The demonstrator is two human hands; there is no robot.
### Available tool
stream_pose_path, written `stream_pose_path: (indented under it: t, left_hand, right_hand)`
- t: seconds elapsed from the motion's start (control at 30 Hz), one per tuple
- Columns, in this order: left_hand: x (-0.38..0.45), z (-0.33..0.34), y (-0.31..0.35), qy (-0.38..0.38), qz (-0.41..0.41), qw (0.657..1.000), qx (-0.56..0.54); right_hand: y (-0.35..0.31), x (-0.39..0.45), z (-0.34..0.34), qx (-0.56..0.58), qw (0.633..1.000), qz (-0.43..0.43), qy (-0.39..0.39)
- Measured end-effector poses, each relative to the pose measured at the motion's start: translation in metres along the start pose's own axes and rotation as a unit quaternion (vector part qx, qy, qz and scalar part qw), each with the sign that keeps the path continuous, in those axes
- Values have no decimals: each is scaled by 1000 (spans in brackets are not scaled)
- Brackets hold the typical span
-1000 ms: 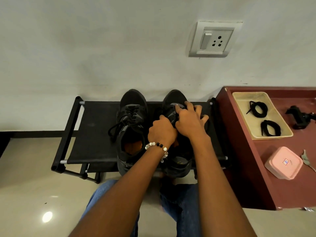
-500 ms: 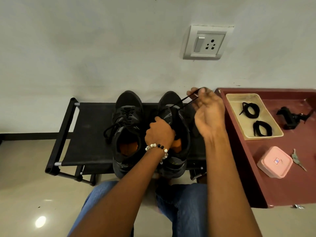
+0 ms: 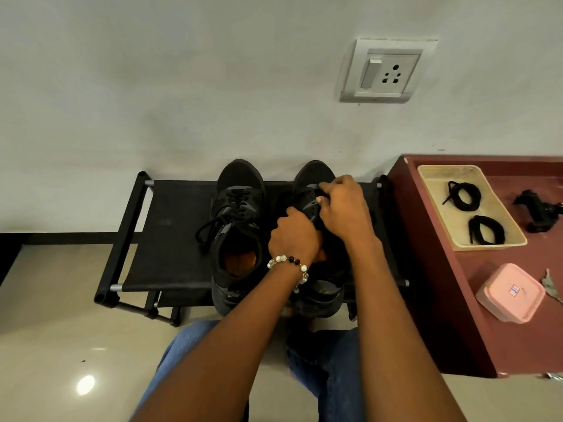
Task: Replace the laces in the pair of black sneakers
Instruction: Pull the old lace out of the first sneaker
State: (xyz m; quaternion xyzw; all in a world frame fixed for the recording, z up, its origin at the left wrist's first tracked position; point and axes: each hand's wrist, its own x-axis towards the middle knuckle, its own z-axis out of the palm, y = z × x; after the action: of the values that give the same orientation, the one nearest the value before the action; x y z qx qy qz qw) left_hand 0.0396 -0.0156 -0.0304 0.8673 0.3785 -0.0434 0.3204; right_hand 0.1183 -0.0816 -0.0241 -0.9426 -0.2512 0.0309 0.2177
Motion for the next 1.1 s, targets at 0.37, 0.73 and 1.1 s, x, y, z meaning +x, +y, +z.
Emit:
stream_pose_path:
  t: [0.37,0.73,1.1]
  left_hand:
    - [-1,-3,0,-11,-7,1000,-14]
    - [-2,-3,1,-18,-15,999,-25]
    - [0,-1,1,-11,-10,1000,-20]
  right_hand:
    - [2,5,7,172,979,82,76]
    - [3,-8,-76,778,584,-16,232]
    - [-5,-3,-10,-1,999,41,-1]
